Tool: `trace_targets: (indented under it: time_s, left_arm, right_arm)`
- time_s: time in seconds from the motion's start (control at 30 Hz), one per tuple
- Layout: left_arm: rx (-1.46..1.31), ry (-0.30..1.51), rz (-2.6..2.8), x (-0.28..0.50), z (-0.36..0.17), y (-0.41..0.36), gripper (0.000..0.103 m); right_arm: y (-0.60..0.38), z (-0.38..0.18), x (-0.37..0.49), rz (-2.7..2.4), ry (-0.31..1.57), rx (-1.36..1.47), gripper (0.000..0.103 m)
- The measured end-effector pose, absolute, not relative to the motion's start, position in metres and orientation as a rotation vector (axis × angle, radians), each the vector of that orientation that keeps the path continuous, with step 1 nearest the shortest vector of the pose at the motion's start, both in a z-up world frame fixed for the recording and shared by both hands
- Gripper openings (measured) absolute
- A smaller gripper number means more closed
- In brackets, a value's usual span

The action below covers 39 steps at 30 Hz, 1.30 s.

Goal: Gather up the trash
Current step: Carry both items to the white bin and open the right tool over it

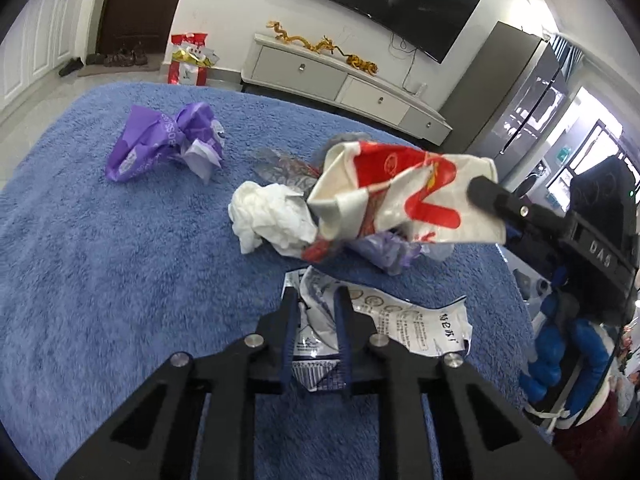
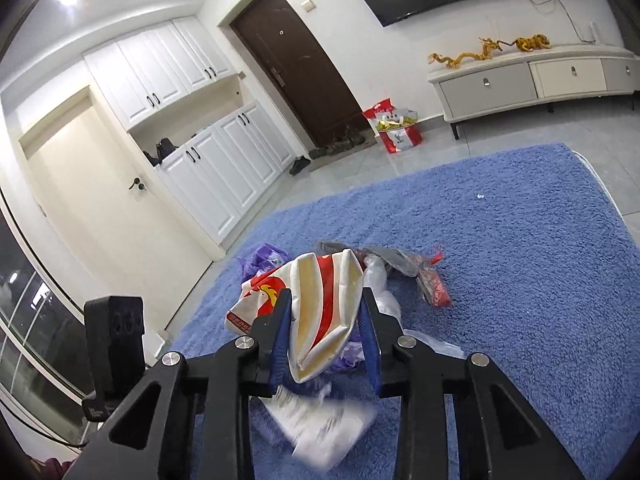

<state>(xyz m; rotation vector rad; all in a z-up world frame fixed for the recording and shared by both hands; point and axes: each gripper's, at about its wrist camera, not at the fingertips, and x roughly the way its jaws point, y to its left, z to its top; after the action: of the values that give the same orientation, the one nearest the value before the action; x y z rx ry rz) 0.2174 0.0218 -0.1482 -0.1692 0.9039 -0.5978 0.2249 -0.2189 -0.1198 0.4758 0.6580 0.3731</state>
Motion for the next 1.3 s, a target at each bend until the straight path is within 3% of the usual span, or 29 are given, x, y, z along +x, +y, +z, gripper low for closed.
trace_targets:
  time_s: [0.73,1.03,1.3]
  left_arm:
    - [-0.208,0.729,-0.552,0.131,-0.042,0.039,0.017]
    - [-0.139,0.731,-0.665,0.112,-0.017,-0.047,0.017]
    - [-0.02,0.809,-0.798,0.106,-0.031,-0.177,0.017]
  right_arm:
    - [-0.289,-0.032,0.094,0.29,0.417,0.506,0.032]
    - [-0.376,-0.033,0.004,0.058,0.354,0.53,0.032]
    - [-0.456,-0.079,-0.071,-0.229,0.414,0.54,0.032]
